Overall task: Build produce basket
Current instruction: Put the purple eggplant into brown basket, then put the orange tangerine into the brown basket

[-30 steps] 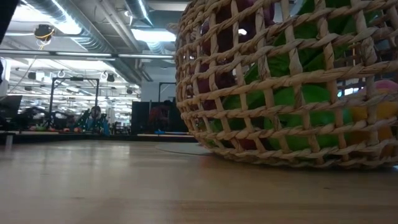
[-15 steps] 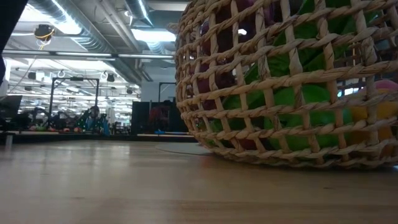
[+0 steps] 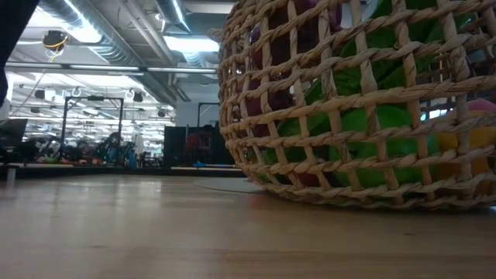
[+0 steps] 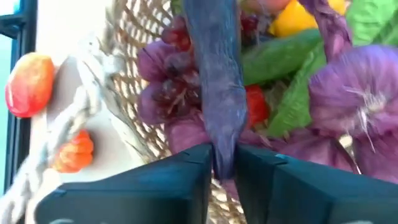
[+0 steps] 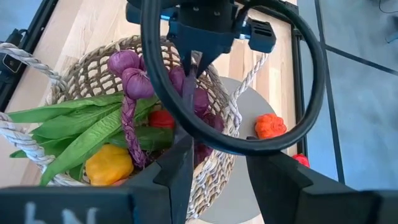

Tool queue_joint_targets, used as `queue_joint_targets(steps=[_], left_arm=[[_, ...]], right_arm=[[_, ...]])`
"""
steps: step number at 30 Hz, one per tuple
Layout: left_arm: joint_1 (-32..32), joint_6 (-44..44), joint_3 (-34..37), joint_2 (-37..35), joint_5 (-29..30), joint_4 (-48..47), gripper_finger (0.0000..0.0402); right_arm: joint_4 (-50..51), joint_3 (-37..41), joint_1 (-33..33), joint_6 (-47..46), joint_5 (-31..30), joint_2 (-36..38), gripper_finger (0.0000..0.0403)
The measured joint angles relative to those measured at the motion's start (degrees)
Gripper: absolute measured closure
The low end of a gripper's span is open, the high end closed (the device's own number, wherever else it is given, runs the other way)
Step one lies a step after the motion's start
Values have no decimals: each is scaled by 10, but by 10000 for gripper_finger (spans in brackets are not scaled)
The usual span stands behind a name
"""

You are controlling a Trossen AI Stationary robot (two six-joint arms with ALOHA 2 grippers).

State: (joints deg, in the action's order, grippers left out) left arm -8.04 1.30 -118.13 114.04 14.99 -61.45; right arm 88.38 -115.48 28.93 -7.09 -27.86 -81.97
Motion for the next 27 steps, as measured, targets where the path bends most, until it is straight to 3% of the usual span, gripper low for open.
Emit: queue_joint_targets(steps=[8,16,27], left_arm=[[10,0,0,0,6,27,302],[12,43,-10,-8,8,25,298],[15,92,-143,-37,11,-32,297]], right_arm=[[0,0,0,0,0,0,256],[1,0,-6,-6,-2,-1,256],[0,0,-107,-78,-25,-1,256]])
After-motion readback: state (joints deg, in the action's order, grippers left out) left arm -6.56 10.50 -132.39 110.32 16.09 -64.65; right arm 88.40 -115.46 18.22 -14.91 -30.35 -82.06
